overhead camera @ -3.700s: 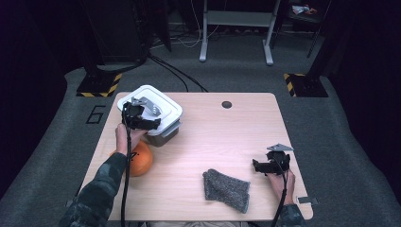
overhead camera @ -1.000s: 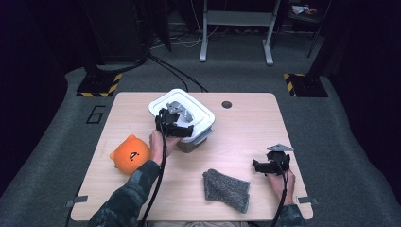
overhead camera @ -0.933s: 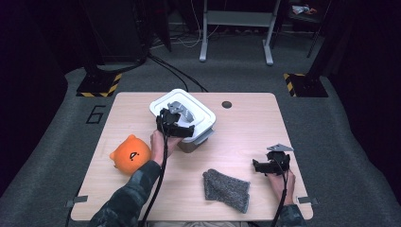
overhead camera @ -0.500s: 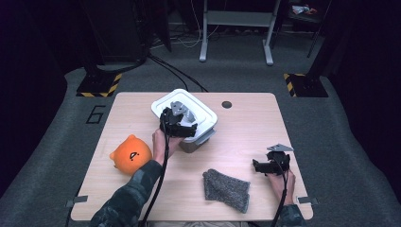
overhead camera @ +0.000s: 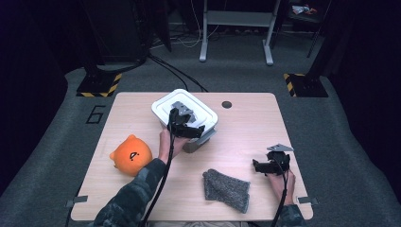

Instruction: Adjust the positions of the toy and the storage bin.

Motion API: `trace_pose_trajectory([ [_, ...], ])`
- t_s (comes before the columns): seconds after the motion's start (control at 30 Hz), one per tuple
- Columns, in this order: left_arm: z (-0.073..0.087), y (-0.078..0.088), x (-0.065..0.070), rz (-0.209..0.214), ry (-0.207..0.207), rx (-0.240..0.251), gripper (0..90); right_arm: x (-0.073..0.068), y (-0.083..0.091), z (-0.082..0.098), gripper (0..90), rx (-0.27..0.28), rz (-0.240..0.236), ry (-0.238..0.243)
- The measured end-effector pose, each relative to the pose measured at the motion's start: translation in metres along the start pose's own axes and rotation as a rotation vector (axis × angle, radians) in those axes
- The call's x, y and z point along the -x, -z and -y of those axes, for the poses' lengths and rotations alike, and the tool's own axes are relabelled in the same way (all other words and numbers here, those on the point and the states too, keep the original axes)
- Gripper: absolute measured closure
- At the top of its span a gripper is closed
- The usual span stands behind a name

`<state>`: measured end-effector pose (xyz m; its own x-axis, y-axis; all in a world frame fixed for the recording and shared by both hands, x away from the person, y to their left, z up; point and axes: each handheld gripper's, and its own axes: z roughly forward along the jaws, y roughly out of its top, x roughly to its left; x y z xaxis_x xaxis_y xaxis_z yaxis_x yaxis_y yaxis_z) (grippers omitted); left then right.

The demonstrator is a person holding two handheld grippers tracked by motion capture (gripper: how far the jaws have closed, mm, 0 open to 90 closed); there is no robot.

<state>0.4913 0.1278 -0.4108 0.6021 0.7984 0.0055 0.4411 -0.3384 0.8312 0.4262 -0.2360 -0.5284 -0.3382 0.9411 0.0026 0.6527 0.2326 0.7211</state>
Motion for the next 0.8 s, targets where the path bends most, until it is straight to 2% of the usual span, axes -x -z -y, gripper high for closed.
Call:
trace_pose_trajectory([
  [0.27,-0.002,-0.003,0.006,0.003,-0.001,0.001,12.0,0.0,0.0,0.0,3.7,0.001,-0.001,0.0],
  [0.5,-0.005,-0.01,0.02,-0.004,0.005,0.005,10.3,0.0,0.0,0.0,3.7,0.0,-0.001,0.0],
  [0.63,-0.007,-0.014,0.028,0.006,0.015,0.015,9.2,0.0,0.0,0.0,3.7,0.0,-0.001,0.0],
  [0.8,-0.008,-0.016,0.033,0.017,0.008,0.015,8.2,0.0,0.0,0.0,3.7,0.001,-0.002,0.0],
])
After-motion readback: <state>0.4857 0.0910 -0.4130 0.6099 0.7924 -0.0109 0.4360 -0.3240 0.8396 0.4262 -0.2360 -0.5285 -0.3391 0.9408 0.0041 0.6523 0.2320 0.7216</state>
